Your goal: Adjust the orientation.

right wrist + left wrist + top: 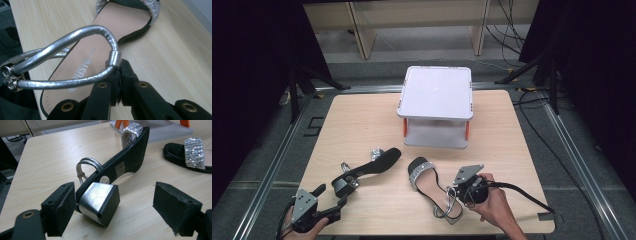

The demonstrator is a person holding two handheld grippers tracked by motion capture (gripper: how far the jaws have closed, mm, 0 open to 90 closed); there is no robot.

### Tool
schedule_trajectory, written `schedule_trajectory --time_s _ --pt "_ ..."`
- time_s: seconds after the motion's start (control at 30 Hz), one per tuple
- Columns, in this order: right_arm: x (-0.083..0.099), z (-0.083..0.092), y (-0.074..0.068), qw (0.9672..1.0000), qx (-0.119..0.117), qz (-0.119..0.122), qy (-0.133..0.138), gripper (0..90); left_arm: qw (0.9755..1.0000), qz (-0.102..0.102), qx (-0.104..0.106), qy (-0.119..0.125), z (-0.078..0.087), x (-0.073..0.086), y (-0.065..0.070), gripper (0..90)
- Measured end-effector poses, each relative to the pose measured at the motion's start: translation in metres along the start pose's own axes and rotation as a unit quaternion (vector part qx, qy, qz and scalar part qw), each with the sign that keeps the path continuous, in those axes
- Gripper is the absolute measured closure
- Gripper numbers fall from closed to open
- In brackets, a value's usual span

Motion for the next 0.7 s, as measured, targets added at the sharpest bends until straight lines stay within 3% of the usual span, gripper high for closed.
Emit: schedule_trajectory --time_s 0.1,0.3,0.6,0.7 --pt "0.0053 0.0055 0.0003 0.9999 0.003 0.009 -0.014 87.7 1.0 0.0 -0.001 0.0 0.0001 0.0 0.0 18.0" --pt "0.007 0.005 0.0056 0.9998 -0.009 -0.009 -0.018 83.9 1.0 0.0 0.001 -0.004 0.0005 0.0003 0.0004 18.0" --pt "0.0053 -0.0016 0.0075 0.9989 -0.023 0.004 -0.042 84.7 1.0 0.002 0.001 -0.001 -0.0012 0.0007 0.001 18.0" --pt "0.0021 -0.0022 0.0084 0.9974 -0.033 0.021 -0.06 86.2 1.0 0.002 0.003 -0.001 -0.0014 0.0004 0.0013 18.0"
Point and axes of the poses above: each handheld gripper's, and its own axes: z roughly backward along the jaws, x roughly out of its underside, y roughly to its right, the point moved 6 cm from there along -z, roughly forward along the jaws, and after that the axes turned 15 degrees about -z, right-handed, at the moved point
